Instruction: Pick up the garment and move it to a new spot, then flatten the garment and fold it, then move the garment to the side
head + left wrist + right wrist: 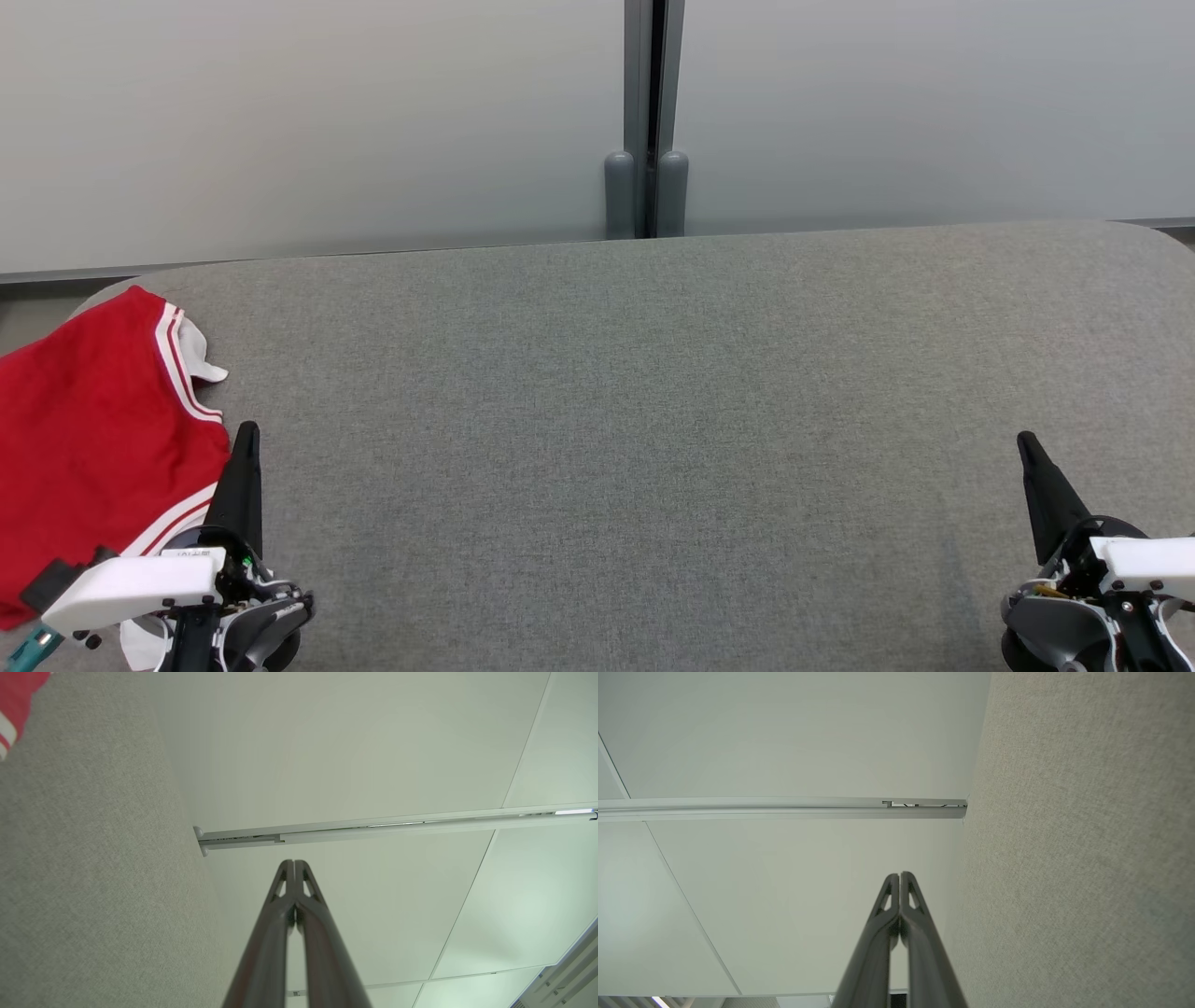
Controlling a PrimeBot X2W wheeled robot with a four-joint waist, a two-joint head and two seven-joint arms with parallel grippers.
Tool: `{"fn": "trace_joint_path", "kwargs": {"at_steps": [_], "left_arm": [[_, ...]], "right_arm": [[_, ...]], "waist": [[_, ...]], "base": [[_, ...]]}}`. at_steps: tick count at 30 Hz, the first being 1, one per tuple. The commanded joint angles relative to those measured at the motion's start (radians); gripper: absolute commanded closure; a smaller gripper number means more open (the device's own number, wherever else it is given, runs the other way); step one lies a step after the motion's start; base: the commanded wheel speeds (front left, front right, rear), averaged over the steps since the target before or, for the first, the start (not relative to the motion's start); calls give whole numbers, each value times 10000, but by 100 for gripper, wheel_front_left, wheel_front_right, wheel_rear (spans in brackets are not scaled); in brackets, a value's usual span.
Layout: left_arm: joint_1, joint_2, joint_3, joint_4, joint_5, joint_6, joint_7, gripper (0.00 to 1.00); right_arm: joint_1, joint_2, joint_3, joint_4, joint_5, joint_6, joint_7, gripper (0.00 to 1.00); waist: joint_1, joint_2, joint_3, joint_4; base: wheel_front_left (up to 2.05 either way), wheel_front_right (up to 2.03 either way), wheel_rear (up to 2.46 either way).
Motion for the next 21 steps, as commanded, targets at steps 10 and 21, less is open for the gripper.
{"fn": "trace_joint_path", "kwargs": {"at_steps": [10,21], "left_arm": [[-107,59,39,-2,-4,-44,21,100],[-107,57,39,-2,-4,-44,21,100]], "right_arm": [[-53,-52,-8,14,20,5,22,100],[-53,-53,-8,14,20,5,22,100]], "waist": [[0,0,0,0],[0,0,0,0]], "base": [[0,0,0],[0,0,0]]}}
